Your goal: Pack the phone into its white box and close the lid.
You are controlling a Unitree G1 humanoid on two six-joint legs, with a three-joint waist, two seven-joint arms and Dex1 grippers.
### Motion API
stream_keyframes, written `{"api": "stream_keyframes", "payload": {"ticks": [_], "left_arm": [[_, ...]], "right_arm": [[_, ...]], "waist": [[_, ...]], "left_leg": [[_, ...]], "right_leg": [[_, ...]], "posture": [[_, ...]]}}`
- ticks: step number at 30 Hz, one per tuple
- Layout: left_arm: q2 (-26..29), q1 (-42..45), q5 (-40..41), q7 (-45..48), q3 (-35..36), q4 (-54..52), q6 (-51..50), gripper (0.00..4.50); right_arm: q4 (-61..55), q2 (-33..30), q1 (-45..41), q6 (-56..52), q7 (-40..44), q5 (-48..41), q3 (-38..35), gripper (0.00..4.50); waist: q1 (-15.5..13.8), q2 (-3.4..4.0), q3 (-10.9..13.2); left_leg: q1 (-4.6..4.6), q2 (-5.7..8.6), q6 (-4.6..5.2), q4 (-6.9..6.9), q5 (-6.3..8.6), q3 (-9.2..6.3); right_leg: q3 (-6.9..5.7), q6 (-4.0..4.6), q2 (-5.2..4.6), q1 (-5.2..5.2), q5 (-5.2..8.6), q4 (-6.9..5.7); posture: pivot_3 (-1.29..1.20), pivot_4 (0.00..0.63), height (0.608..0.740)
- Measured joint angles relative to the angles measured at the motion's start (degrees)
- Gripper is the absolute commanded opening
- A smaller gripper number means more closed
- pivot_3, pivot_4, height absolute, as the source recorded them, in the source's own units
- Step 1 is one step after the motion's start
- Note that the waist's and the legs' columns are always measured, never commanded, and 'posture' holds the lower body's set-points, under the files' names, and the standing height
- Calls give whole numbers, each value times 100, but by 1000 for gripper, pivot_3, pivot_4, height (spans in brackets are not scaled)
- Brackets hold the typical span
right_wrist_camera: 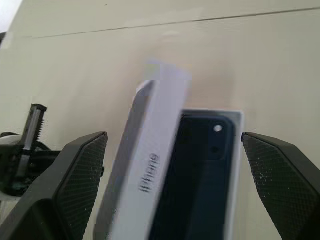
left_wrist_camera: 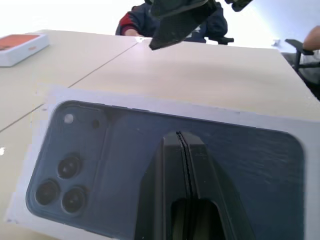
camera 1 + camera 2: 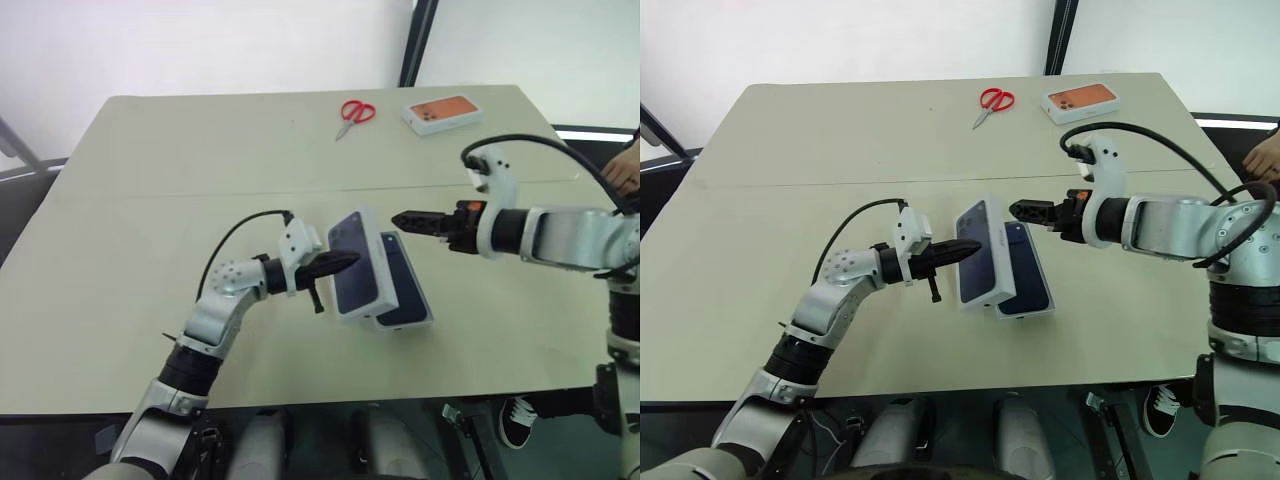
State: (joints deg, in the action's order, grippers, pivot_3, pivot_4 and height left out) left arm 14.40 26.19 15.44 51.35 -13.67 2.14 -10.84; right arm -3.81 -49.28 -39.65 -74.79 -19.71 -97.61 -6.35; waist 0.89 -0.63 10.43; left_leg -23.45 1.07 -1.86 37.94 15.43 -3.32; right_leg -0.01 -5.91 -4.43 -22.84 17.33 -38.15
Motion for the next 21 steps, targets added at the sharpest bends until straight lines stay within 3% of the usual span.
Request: {"api": "stream_keyframes", "payload": {"ticks": [4,7,11,17,21], "left_arm": [[-102,48,45,-162,23,-27,-201,0],[-31,88,337,-454,444,-277,-730,0],[497,126,468,-800,936,-703,-1383,0],[1355,-59,123,-818,777,-729,-2144,0],[1367,-52,25,-744,383,-733,-2425,0]], "right_arm": [[-652,-549,-1,263,1419,1814,761,4478],[-1284,-974,30,874,2418,3313,1531,4478],[-1422,-1099,268,1641,3402,4867,2183,3183],[-1440,-1268,393,2513,4392,6590,2649,51],[-1458,-1258,505,2884,4953,7320,2819,51]], "waist": [[-27,10,3],[-21,9,3],[-7,10,4],[-25,11,5],[-49,9,6]], "left_leg": [[-5,2,0,4,0,-1],[-5,2,0,5,0,-5],[-2,3,-1,3,0,-4],[-2,6,-2,4,-1,-4],[-3,10,-2,4,-1,-6]], "right_leg": [[0,-1,-8,-4,1,2],[-1,-2,-7,-4,1,3],[-1,-2,-5,-4,1,1],[-1,-2,-11,-3,1,3],[-2,-2,-19,3,1,10]], "posture": [[0,150,740],[0,150,740],[0,150,740],[0,150,740],[0,150,740]]}}
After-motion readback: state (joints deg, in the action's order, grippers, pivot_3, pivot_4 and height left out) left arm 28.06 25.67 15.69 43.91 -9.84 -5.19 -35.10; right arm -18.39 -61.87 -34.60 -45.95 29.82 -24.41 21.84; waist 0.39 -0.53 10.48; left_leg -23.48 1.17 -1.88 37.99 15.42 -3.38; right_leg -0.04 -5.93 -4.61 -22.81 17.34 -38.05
